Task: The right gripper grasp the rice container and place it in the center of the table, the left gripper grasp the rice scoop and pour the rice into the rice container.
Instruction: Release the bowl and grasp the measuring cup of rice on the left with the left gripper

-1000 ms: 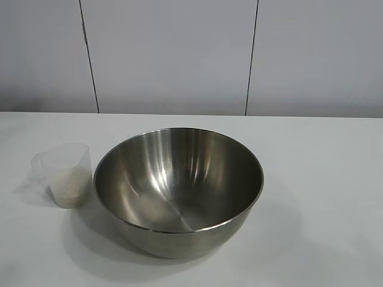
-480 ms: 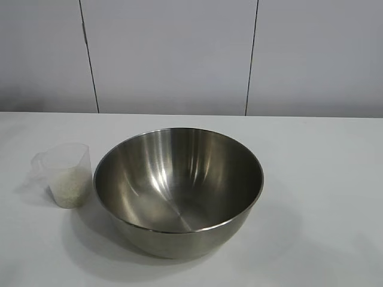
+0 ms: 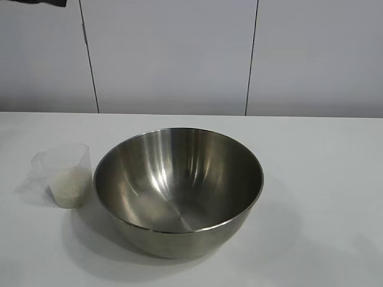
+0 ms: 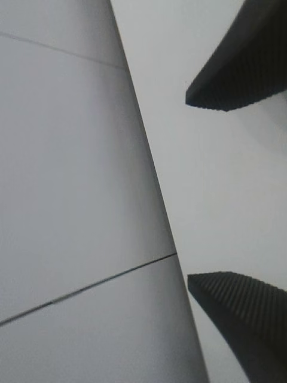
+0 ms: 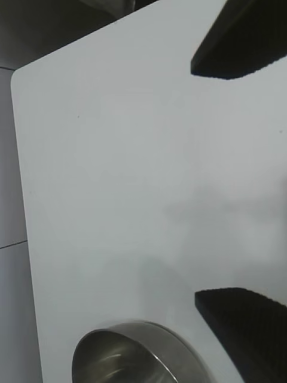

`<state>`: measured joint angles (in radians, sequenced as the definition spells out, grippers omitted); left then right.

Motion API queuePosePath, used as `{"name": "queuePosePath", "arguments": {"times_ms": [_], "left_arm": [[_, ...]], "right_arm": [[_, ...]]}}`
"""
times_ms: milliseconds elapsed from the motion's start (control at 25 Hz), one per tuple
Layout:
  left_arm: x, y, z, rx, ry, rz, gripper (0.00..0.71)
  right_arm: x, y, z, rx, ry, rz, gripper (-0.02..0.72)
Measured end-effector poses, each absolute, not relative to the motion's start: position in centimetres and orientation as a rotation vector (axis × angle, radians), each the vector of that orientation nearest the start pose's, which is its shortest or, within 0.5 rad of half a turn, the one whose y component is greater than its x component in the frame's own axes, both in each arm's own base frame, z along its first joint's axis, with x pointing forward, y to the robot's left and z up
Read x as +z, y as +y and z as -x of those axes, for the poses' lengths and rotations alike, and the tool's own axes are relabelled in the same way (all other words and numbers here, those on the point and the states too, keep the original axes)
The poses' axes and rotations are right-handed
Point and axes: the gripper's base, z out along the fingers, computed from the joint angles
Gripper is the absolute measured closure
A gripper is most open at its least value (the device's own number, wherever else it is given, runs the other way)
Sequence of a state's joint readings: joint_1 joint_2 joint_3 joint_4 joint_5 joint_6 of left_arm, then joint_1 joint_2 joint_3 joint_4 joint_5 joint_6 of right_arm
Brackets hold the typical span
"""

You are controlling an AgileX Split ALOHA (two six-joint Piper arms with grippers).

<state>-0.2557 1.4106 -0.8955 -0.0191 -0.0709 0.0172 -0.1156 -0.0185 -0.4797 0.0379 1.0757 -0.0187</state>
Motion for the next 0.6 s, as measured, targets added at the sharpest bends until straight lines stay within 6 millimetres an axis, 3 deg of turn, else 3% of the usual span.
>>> {"name": "queuePosePath", "arguments": {"times_ms": [160,280,440,600], "left_arm": [[26.8,-5.9,-29.0,-0.380,1.725,-0.147,0.170],[24.9,-4.7,-27.0,-0.471,1.615,-0.199,0.170],[22.3,-3.6,-25.1,-0.368,1.633,-0.279,0.170],[21.6,-3.1,-24.6,-0.253,1.630,-0.300,0.170]], "right_arm": [[27.0,0.4,0.6,-0.038,2.058,-0.098,0.054],[27.0,0.4,0.6,-0.038,2.058,-0.098,0.054],[27.0,0.4,0.6,-0.038,2.058,-0.098,0.054],[27.0,0.4,0.6,-0.038,2.058,-0.098,0.054]]}}
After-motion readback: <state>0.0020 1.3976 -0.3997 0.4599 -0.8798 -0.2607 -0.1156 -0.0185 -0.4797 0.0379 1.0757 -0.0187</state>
